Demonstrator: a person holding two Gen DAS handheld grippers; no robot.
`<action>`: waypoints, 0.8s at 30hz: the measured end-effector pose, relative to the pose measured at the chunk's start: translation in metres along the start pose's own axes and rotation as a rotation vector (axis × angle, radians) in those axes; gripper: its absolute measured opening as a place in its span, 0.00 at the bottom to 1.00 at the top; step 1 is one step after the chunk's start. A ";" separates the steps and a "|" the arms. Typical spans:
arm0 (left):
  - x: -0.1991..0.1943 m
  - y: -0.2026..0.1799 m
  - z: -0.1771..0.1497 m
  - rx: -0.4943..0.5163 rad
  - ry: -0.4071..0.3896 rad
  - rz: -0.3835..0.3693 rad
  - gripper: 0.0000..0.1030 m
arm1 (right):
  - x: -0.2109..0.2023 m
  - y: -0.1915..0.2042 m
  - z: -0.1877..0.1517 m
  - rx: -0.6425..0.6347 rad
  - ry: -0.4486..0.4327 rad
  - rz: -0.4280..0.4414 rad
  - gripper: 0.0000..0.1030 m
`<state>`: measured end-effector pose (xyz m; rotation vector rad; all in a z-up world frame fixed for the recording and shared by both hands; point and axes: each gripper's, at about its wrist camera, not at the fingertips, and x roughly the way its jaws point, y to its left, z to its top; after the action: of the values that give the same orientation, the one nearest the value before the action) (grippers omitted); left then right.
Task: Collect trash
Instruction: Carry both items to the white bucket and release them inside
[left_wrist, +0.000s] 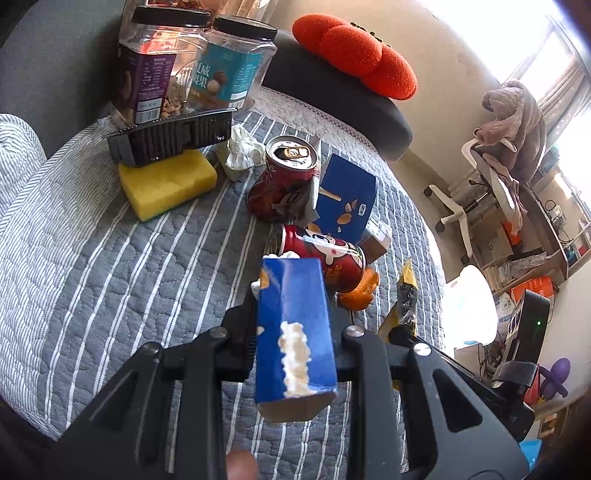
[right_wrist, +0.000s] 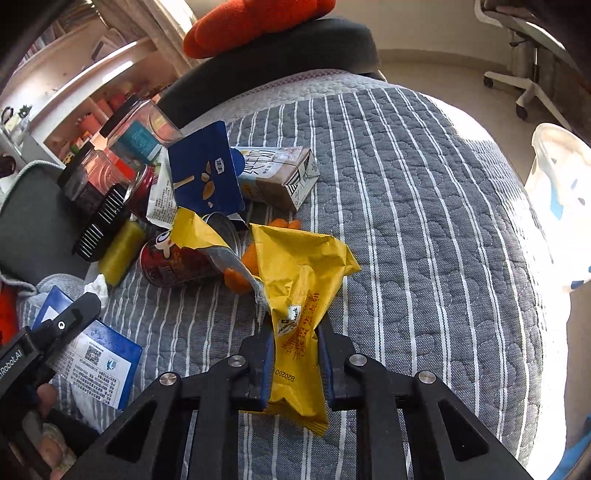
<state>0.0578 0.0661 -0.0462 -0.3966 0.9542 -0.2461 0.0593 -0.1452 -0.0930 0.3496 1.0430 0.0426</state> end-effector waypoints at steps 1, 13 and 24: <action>0.000 -0.001 0.000 0.004 -0.001 -0.002 0.28 | -0.005 -0.002 0.000 0.006 -0.011 0.006 0.20; 0.005 -0.025 0.000 0.054 0.005 -0.029 0.28 | -0.115 -0.049 0.036 0.044 -0.244 -0.110 0.20; 0.025 -0.067 0.005 0.126 0.038 -0.014 0.28 | -0.164 -0.184 0.096 0.245 -0.353 -0.371 0.26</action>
<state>0.0736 -0.0026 -0.0328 -0.2841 0.9675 -0.3256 0.0336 -0.3767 0.0319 0.3649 0.7485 -0.4682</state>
